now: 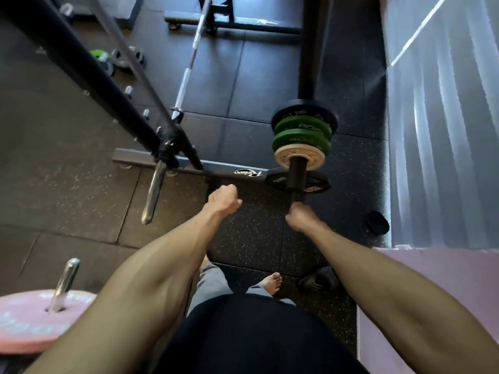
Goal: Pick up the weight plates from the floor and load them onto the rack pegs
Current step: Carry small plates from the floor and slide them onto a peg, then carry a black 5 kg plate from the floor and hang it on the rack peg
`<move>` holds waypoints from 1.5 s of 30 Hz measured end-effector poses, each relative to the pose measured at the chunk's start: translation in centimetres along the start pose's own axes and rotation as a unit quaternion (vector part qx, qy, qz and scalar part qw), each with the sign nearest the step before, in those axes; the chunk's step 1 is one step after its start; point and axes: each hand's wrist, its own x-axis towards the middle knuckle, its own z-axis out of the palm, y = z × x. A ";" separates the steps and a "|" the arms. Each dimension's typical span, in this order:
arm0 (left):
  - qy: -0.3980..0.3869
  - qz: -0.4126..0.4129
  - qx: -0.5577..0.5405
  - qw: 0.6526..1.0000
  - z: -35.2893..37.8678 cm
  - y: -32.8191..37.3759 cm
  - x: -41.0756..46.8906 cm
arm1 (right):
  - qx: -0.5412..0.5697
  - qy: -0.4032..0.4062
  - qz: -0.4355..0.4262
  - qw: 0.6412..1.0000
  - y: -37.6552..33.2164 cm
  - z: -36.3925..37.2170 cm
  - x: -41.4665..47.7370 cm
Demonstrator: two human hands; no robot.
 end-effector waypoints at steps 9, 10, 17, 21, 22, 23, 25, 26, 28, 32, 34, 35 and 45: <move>-0.019 -0.143 -0.188 0.971 0.4 -18.3 -7.1 | -0.151 -0.083 -0.226 0.959 -19.1 9.2 -2.7; -0.014 -0.158 -0.211 0.965 0.2 -20.6 -7.9 | -0.167 -0.089 -0.249 0.950 -21.7 10.4 -3.4; 0.053 -0.262 -0.334 0.904 -0.5 -36.3 -13.0 | -0.279 -0.120 -0.364 0.880 -38.4 19.2 -7.1; 0.068 -0.284 -0.354 0.888 -1.8 -44.7 -14.1 | -0.323 -0.123 -0.406 0.846 -46.8 23.3 -8.7; 0.076 -0.286 -0.354 0.887 -2.4 -46.3 -14.5 | -0.332 -0.121 -0.417 0.838 -48.6 24.1 -9.0; 0.078 -0.290 -0.356 0.885 -3.0 -47.5 -14.9 | -0.335 -0.123 -0.419 0.835 -50.1 24.9 -9.1; 0.077 -0.301 -0.365 0.878 -3.8 -50.0 -15.0 | -0.349 -0.123 -0.424 0.827 -53.1 26.4 -9.1; 0.075 -0.304 -0.367 0.876 -4.1 -51.2 -14.8 | -0.359 -0.123 -0.424 0.822 -54.6 27.1 -9.1; 0.070 -0.305 -0.369 0.875 -4.5 -53.8 -13.8 | -0.384 -0.125 -0.424 0.810 -57.6 28.4 -8.6; 0.070 -0.308 -0.369 0.874 -6.3 -59.5 -11.1 | -0.423 -0.118 -0.420 0.794 -63.9 31.4 -6.6; 0.069 -0.314 -0.366 0.873 -7.8 -62.8 -9.2 | -0.437 -0.122 -0.416 0.788 -67.6 32.8 -5.3; 0.067 -0.313 -0.366 0.874 -8.6 -64.5 -8.2 | -0.439 -0.127 -0.414 0.787 -69.6 33.3 -4.7; 0.083 -0.284 -0.371 0.880 -22.1 -81.6 2.9 | -0.421 -0.147 -0.388 0.806 -91.5 32.9 1.6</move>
